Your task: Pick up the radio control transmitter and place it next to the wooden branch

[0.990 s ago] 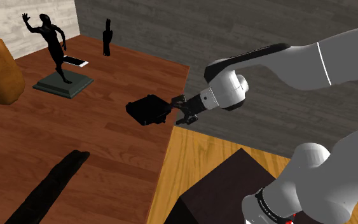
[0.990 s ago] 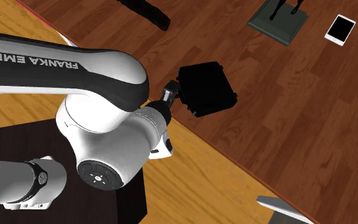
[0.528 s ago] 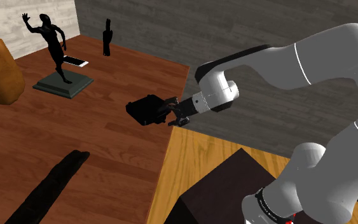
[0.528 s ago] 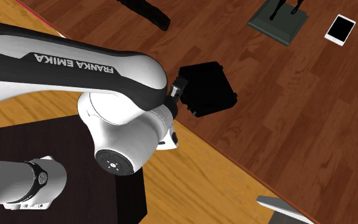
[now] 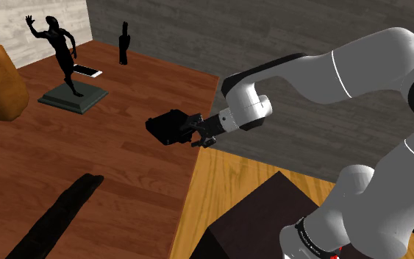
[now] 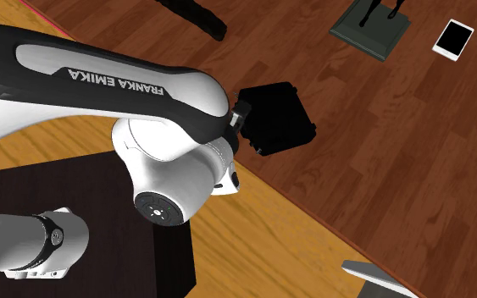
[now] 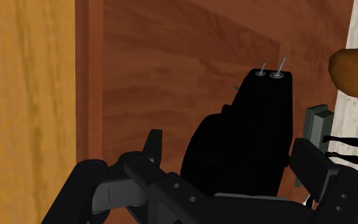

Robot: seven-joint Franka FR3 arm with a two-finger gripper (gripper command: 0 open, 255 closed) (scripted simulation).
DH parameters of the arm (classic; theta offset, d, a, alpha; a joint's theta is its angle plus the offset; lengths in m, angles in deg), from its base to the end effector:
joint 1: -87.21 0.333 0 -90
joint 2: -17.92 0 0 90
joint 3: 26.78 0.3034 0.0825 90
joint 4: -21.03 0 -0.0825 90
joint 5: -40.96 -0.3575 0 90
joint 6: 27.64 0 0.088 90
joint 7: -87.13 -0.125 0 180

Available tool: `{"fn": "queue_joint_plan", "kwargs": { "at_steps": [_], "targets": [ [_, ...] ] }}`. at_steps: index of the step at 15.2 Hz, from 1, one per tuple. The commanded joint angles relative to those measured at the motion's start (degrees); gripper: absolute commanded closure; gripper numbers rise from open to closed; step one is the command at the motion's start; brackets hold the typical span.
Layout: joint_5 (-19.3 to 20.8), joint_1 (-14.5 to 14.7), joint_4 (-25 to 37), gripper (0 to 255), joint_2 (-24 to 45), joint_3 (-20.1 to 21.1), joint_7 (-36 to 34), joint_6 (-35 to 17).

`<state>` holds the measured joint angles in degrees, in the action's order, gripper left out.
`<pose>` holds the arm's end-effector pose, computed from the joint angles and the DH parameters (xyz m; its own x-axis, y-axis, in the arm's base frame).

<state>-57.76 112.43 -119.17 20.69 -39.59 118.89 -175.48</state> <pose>0.4601 0.0927 0.2744 0.7573 -0.6446 -0.1045 -0.4734 -0.4318 -0.7678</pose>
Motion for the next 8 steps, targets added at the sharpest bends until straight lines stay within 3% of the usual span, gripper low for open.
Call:
{"fn": "queue_joint_plan", "kwargs": {
  "at_steps": [1, 2, 8],
  "targets": [
    [0.0, 0.0, 0.0, 0, 0.0, 0.0, 0.0, 0.0],
    [0.0, 0.0, 0.0, 255, 0.0, 0.0, 0.0, 0.0],
    [0.02, 0.0, -0.02, 255, -0.04, 0.0, -0.02, -0.01]
  ]
}}
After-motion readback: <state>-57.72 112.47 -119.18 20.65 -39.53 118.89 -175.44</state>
